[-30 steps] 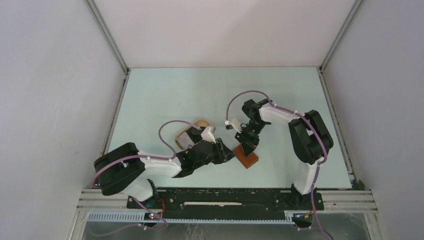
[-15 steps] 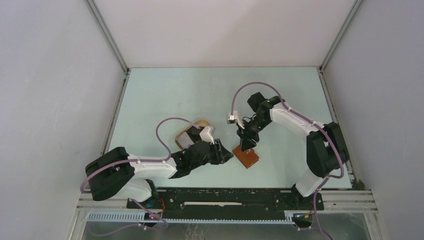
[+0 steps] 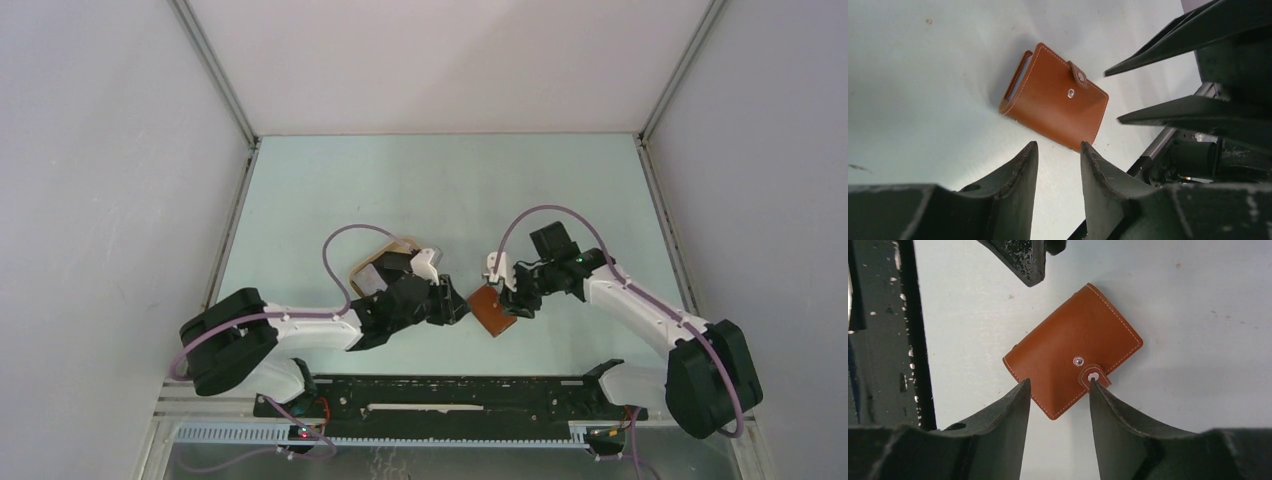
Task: Put the credit cards into the card holder
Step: Close the card holder at the center of the board.
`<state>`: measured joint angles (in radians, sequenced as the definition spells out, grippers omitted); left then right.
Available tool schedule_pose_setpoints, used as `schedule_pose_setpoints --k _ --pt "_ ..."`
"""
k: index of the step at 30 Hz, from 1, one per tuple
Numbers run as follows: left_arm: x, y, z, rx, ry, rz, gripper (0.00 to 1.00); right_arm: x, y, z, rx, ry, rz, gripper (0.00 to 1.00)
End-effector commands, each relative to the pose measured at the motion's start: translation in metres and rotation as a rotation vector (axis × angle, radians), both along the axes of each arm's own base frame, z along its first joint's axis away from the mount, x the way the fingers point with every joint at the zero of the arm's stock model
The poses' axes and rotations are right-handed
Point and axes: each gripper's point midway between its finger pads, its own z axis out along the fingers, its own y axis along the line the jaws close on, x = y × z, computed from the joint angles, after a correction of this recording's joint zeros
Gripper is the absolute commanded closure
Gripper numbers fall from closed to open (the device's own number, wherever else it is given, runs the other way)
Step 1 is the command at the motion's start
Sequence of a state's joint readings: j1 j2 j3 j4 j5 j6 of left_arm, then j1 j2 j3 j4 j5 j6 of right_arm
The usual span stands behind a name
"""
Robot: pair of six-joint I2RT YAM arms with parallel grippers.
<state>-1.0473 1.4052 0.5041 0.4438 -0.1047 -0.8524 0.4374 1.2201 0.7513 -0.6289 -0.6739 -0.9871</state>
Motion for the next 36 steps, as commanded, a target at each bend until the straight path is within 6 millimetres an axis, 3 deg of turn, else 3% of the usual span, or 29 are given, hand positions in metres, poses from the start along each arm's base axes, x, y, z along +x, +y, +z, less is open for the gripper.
schedule_pose_setpoints --k 1,6,12,18,20,25,30,36 --pt "0.019 -0.015 0.032 0.043 -0.202 -0.063 0.57 0.027 0.006 -0.003 -0.049 -0.08 -0.105 0.44" --pt "0.037 -0.006 0.031 0.145 -0.35 -0.092 0.43 0.029 0.009 -0.016 -0.106 -0.063 -0.139 0.45" --pt "0.048 -0.007 0.019 0.159 -0.372 -0.108 0.33 0.039 0.008 -0.023 -0.144 -0.071 -0.191 0.51" --pt "0.056 -0.017 0.004 0.143 -0.33 -0.124 0.33 0.04 0.01 -0.018 -0.139 -0.077 -0.189 0.71" --pt "0.059 -0.021 0.002 0.145 -0.322 -0.121 0.33 0.04 0.01 -0.016 -0.135 -0.082 -0.189 0.82" --pt "0.066 -0.025 -0.007 0.154 -0.297 -0.096 0.42 0.039 0.011 -0.015 -0.129 -0.067 -0.187 1.0" --pt "0.067 -0.03 -0.017 0.159 -0.251 -0.091 0.57 0.046 0.018 -0.009 -0.105 -0.06 -0.192 1.0" --pt "0.068 -0.018 -0.032 0.16 -0.167 0.007 0.7 0.067 0.029 0.0 -0.077 -0.079 -0.217 1.0"
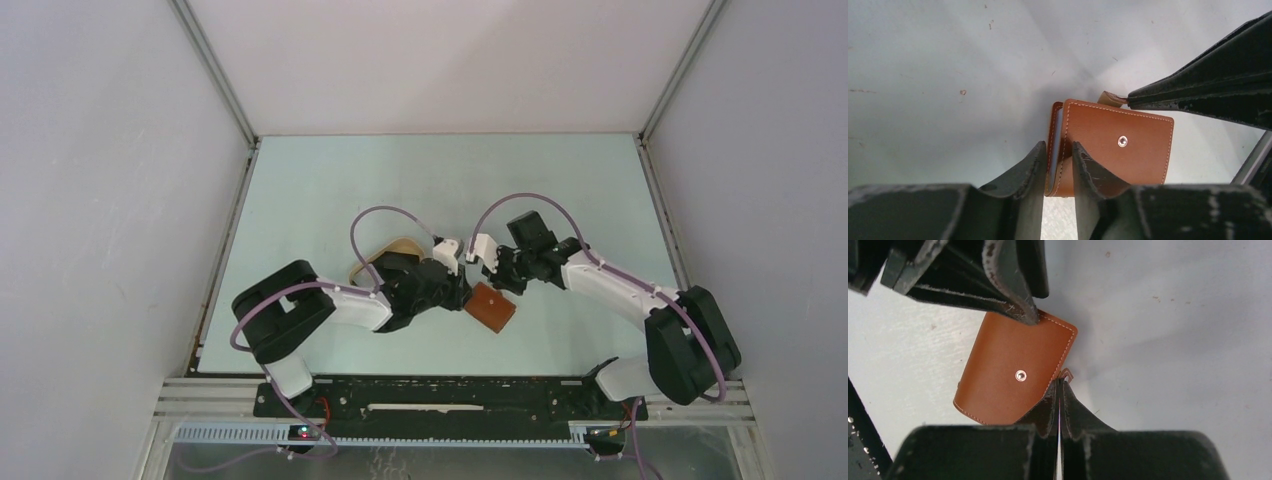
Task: Put the credit cards into the card holder
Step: Close the card holder at the center of the board.
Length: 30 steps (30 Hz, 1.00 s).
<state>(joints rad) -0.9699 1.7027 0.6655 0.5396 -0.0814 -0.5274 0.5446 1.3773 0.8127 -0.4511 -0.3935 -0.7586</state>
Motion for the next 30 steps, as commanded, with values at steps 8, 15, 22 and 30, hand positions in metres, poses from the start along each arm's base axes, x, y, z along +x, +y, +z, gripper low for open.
schedule_pose_setpoints --k 8,15,22,30 --pt "0.01 0.019 0.047 -0.185 -0.005 0.191 0.7 0.04 0.027 0.03 0.135 -0.04 0.005 1.0" --pt "-0.014 0.001 0.085 -0.286 -0.002 0.019 0.72 0.017 0.025 0.024 0.171 0.056 0.087 1.0" --pt "-0.027 -0.026 0.069 -0.376 0.097 -0.076 0.96 0.005 0.019 0.018 0.169 0.06 0.163 1.0" --pt "-0.018 -0.032 0.037 -0.346 0.135 -0.035 0.99 0.008 0.013 0.006 0.139 0.075 0.149 1.0"
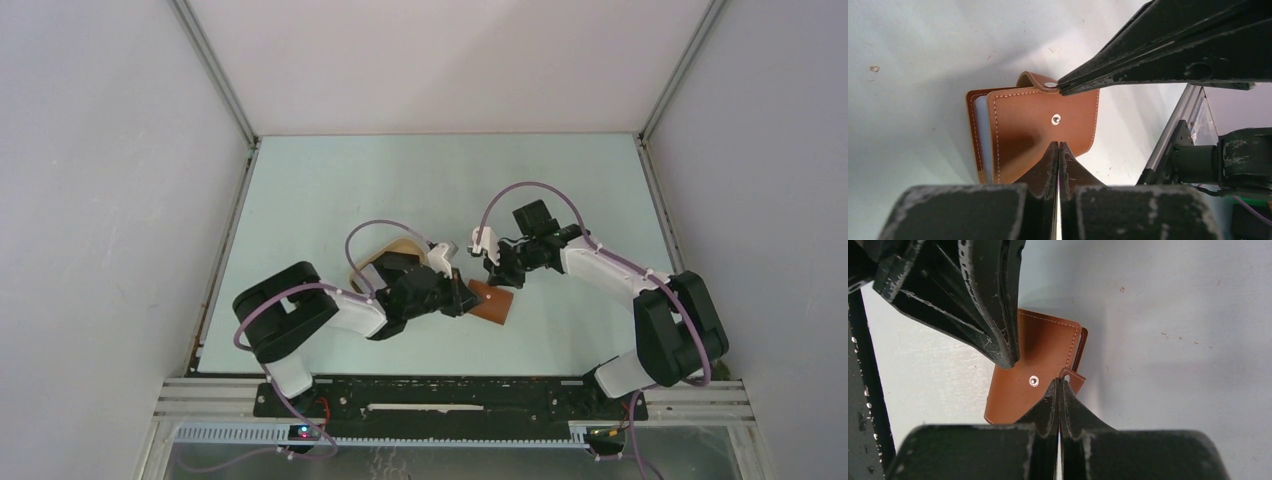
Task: Put the credit cards into the card holder
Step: Close the card holder at the center of the board.
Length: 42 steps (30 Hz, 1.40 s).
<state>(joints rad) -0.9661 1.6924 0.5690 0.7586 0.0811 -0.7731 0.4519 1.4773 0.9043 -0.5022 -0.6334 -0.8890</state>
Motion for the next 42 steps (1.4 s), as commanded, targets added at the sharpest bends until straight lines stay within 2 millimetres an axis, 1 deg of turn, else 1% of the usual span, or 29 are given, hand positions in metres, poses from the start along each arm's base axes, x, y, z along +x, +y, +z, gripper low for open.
schedule_pose_setpoints --k 1,5,7,10,11,15,20,26,31,39,42 --pt "0.014 -0.014 0.011 -0.063 -0.021 0.023 0.99 -0.001 -0.001 -0.005 -0.003 0.007 0.019 1.0" --pt "0.021 -0.013 -0.006 -0.03 0.005 0.056 1.0 -0.001 -0.003 -0.01 -0.024 0.012 0.015 1.0" --pt "0.024 -0.008 -0.015 -0.003 0.032 0.083 1.0 -0.001 -0.005 -0.01 -0.025 0.016 0.013 1.0" --pt "0.021 0.003 -0.029 0.038 0.071 0.116 1.0 -0.004 -0.005 -0.009 -0.014 0.009 0.036 1.0" --pt "0.023 0.008 -0.033 0.046 0.074 0.14 1.0 -0.006 -0.005 -0.01 -0.013 0.002 0.045 1.0" --pt "0.02 0.008 -0.042 0.051 0.108 0.145 1.0 -0.01 -0.008 -0.014 -0.03 -0.005 0.065 1.0" --pt "0.017 0.012 -0.044 0.039 0.12 0.156 1.0 -0.021 -0.012 -0.015 -0.033 -0.001 0.11 1.0" --pt "0.017 0.011 -0.041 0.024 0.119 0.153 1.0 -0.028 -0.007 -0.02 -0.051 0.005 0.14 1.0" --pt "0.016 0.013 -0.04 0.018 0.121 0.16 1.0 -0.027 -0.003 -0.022 -0.063 0.0 0.129 1.0" --pt "0.016 0.013 -0.04 0.01 0.123 0.165 1.0 -0.036 0.001 -0.021 -0.063 0.014 0.164 1.0" --pt "0.016 0.012 -0.04 0.009 0.123 0.163 1.0 -0.037 0.002 -0.02 -0.059 0.015 0.163 1.0"
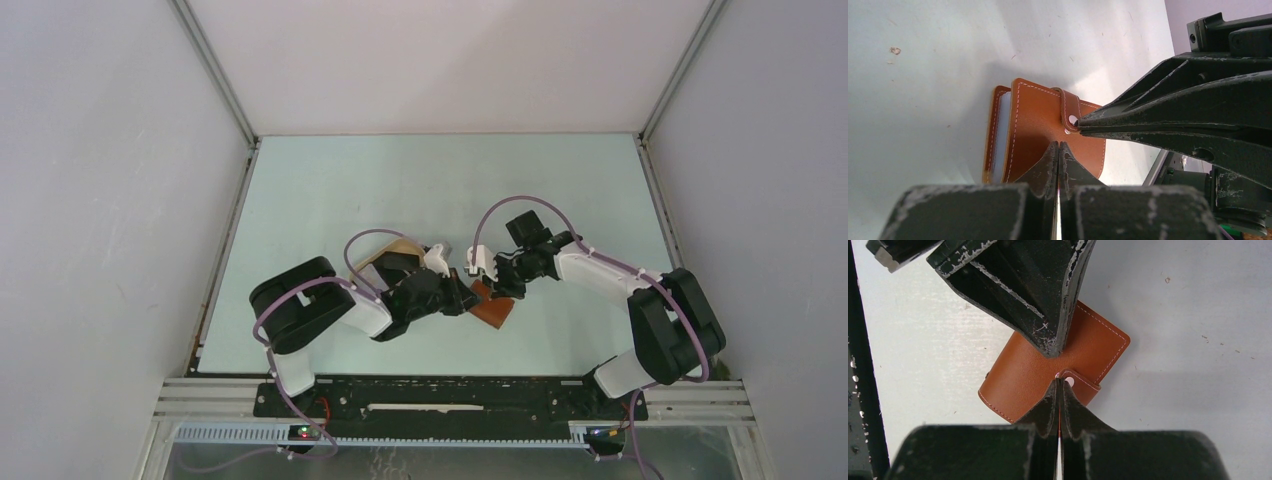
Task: Put the credit cards into the card holder
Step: Close the card holder at the center of the board.
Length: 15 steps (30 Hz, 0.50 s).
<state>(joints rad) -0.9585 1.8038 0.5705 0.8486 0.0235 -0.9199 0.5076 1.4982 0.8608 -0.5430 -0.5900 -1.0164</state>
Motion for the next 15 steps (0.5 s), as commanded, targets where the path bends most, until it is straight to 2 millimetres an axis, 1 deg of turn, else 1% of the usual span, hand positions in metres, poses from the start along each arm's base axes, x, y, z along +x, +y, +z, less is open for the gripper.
schedule_pose_setpoints --k 1,4,10,13,15 --pt "0.003 0.013 -0.018 0.055 0.017 0.045 1.0 -0.014 0.005 0.006 0.026 0.03 0.03 1.0" --pt "0.002 0.012 -0.017 0.053 0.015 0.043 1.0 -0.016 0.006 0.006 0.028 0.037 0.034 1.0" --pt "0.0 0.009 -0.009 0.032 0.002 0.04 1.0 -0.028 0.008 0.001 0.012 0.061 0.089 1.0" --pt "-0.001 0.01 0.0 0.008 -0.022 0.038 1.0 -0.027 0.007 -0.001 -0.002 0.058 0.086 1.0" --pt "-0.001 0.01 0.012 -0.028 -0.05 0.035 1.0 -0.026 0.007 -0.001 -0.002 0.057 0.076 1.0"
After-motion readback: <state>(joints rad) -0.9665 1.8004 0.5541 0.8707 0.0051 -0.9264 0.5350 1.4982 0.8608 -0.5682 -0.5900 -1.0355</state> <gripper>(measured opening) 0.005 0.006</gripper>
